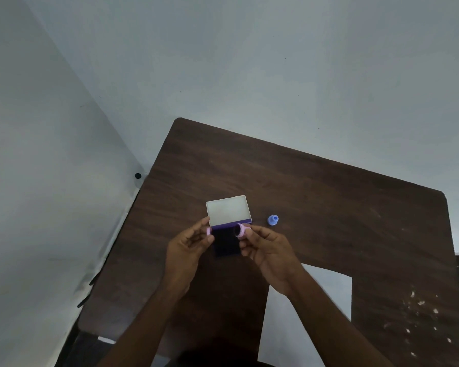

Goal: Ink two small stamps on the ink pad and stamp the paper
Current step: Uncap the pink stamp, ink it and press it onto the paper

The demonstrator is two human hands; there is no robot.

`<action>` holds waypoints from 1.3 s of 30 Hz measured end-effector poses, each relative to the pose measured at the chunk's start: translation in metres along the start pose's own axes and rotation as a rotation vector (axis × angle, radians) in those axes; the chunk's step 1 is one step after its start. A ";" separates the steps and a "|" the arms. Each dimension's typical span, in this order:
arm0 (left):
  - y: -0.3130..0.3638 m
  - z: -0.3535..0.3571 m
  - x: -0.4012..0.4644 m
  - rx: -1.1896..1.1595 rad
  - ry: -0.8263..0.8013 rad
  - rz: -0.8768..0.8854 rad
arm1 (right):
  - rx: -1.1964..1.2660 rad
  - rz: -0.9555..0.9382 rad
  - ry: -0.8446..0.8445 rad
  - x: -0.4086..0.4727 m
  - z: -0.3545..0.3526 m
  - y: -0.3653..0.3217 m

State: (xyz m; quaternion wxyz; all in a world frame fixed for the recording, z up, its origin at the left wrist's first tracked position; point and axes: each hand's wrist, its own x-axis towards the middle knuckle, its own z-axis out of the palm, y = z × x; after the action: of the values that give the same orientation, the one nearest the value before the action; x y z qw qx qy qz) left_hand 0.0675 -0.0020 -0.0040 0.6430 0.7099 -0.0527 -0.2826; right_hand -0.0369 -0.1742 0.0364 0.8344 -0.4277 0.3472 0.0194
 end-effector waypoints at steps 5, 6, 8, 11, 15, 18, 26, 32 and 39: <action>-0.021 -0.009 0.004 0.190 0.133 -0.063 | 0.233 0.065 -0.090 -0.003 0.001 0.004; -0.024 -0.010 0.006 0.196 0.120 -0.096 | 0.285 0.075 -0.109 -0.004 0.002 0.004; -0.031 -0.012 0.008 0.251 0.082 -0.150 | 0.363 0.089 -0.127 -0.005 0.003 0.004; -0.038 -0.013 0.009 0.384 0.034 -0.132 | 0.419 0.099 -0.120 -0.005 0.005 0.003; -0.044 -0.012 0.011 0.496 0.000 -0.066 | 0.475 0.100 -0.105 -0.006 0.005 0.003; -0.045 -0.010 0.013 0.658 0.029 0.046 | 0.512 0.111 -0.128 -0.007 0.004 0.002; -0.043 -0.014 0.014 0.667 0.029 0.072 | 0.548 0.104 -0.121 -0.005 -0.001 0.005; -0.044 -0.011 0.013 0.769 -0.071 0.118 | -0.133 -0.030 0.192 0.006 -0.014 0.013; -0.042 0.014 0.014 1.098 -0.172 0.362 | -0.989 -0.234 0.389 0.033 -0.021 0.041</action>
State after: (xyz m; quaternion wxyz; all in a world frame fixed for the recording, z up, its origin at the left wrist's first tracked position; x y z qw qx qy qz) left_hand 0.0607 -0.0130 -0.0488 0.2123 0.8935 -0.3638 -0.1560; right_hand -0.0370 -0.1729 -0.0202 0.4508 -0.8007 0.3945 0.0078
